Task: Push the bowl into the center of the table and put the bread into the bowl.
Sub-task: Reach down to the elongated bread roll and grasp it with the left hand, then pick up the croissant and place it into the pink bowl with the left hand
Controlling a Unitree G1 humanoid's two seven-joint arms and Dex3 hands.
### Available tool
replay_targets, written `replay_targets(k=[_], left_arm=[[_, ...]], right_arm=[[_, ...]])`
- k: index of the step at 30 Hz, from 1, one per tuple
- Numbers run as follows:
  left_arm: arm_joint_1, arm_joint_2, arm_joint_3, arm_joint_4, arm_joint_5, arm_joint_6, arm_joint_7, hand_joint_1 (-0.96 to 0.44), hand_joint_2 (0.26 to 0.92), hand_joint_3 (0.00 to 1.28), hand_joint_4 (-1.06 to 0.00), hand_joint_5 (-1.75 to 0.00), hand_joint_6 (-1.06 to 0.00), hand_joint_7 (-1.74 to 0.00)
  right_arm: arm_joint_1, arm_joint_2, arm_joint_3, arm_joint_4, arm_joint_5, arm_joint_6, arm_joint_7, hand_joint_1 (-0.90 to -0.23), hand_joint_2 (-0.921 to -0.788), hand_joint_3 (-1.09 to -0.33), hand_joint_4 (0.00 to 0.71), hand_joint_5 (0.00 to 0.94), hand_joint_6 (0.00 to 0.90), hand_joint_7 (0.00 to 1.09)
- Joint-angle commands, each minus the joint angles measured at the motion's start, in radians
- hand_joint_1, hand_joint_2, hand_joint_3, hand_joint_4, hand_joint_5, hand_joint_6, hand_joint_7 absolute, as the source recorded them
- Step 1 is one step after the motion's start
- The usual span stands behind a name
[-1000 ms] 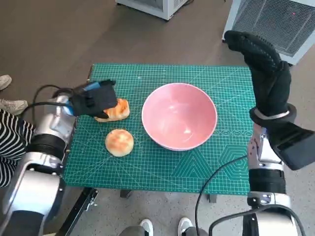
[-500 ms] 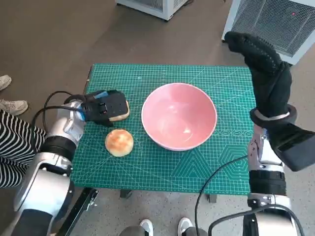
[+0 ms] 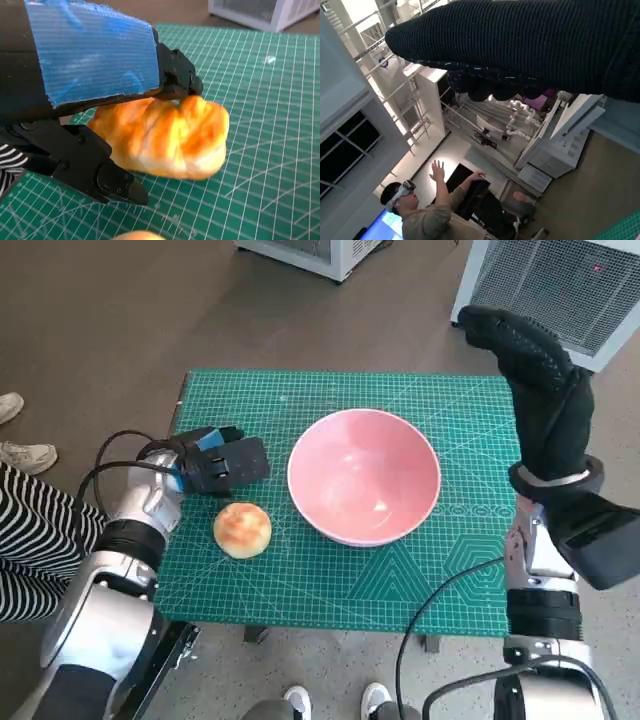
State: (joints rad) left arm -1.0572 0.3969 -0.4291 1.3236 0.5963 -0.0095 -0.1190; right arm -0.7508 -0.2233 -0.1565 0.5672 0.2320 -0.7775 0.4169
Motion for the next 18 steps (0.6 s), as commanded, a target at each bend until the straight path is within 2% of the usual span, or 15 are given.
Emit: replay_targets(k=[1, 3, 4, 5, 7, 9, 11, 18], left_arm=[[0.018, 0.002, -0.027, 0.017, 0.033, -0.020, 0.059, -0.09, 0.818, 0.02, -0.62, -0.08, -0.67, -0.12], [0.020, 0.005, -0.035, 0.020, 0.043, -0.027, 0.076, -0.08, 0.834, 0.02, -0.74, -0.12, -0.74, -0.16], [0.021, 0.007, -0.040, 0.022, 0.049, -0.030, 0.083, -0.08, 0.839, 0.02, -0.76, -0.13, -0.76, -0.17], [0.021, 0.008, -0.044, 0.024, 0.053, -0.032, 0.089, -0.05, 0.869, 0.05, -0.72, -0.53, -0.70, -0.53], [0.024, 0.012, -0.051, 0.027, 0.061, -0.041, 0.104, -0.03, 0.894, 0.07, -0.67, -0.89, -0.66, -0.83], [0.026, 0.016, -0.054, 0.029, 0.064, -0.051, 0.120, -0.01, 0.907, 0.07, -0.64, -1.07, -0.67, -0.96], [0.029, 0.018, -0.054, 0.031, 0.063, -0.059, 0.133, -0.01, 0.915, 0.07, -0.62, -1.18, -0.69, -1.03], [0.034, 0.023, -0.042, 0.034, 0.056, -0.081, 0.170, 0.00, 0.920, 0.07, -0.58, -1.26, -0.73, -1.07]], right_arm=[[0.032, 0.000, 0.000, -0.001, 0.000, 0.016, -0.001, -0.803, -0.921, -0.716, 0.172, 0.010, -0.001, 0.60], [0.032, 0.001, 0.000, 0.000, -0.001, 0.017, 0.000, -0.802, -0.921, -0.715, 0.172, 0.010, -0.001, 0.60], [0.031, 0.001, 0.001, 0.002, 0.001, 0.017, 0.001, -0.801, -0.921, -0.715, 0.172, 0.010, -0.001, 0.60], [0.031, 0.001, 0.001, 0.003, 0.002, 0.017, 0.003, -0.800, -0.921, -0.715, 0.172, 0.010, -0.001, 0.60], [0.032, 0.002, 0.002, 0.003, 0.004, 0.016, 0.006, -0.798, -0.921, -0.714, 0.172, 0.009, -0.001, 0.60], [0.032, 0.002, 0.003, 0.004, 0.003, 0.013, 0.006, -0.796, -0.921, -0.715, 0.172, 0.009, -0.001, 0.60], [0.031, 0.002, 0.003, 0.006, 0.000, 0.010, 0.006, -0.794, -0.921, -0.715, 0.172, 0.009, -0.001, 0.60], [0.032, 0.001, 0.005, 0.004, -0.001, 0.009, 0.006, -0.789, -0.921, -0.714, 0.173, 0.009, -0.001, 0.60]])
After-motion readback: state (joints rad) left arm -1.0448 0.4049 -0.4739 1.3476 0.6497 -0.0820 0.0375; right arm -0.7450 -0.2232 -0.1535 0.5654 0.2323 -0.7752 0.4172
